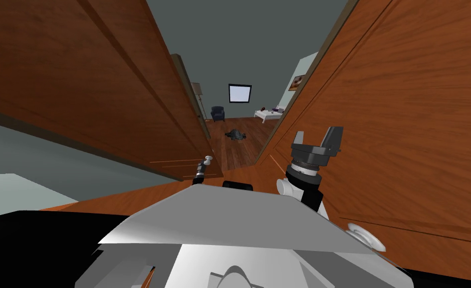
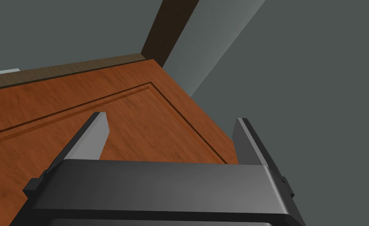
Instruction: Pull the door open
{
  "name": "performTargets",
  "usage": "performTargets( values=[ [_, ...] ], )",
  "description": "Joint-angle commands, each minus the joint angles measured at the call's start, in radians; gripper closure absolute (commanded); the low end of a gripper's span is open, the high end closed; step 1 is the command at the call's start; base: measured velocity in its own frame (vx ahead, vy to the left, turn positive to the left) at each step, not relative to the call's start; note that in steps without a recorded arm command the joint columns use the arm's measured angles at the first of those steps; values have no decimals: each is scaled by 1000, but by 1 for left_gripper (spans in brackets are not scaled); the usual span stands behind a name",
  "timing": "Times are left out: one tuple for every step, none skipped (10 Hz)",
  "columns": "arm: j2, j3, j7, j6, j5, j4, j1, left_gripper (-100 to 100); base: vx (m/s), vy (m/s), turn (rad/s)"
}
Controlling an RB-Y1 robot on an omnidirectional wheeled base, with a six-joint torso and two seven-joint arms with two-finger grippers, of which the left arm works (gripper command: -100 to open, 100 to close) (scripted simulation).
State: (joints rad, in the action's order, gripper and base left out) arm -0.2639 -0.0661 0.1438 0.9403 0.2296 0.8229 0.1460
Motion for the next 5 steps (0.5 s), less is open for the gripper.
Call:
performTargets(
  values=[
    [13,23,29,17,4,3,-23,100,-38,16,-37],
    [13,34,66,12,30,6,-25,100,-55,23,-64],
    [13,34,71,12,30,6,-25,100,-52,12,-64],
    [14,46,112,8,55,9,-27,100,-50,15,-74],
    [14,46,112,8,55,9,-27,100,-39,21,-37]
  ],
)
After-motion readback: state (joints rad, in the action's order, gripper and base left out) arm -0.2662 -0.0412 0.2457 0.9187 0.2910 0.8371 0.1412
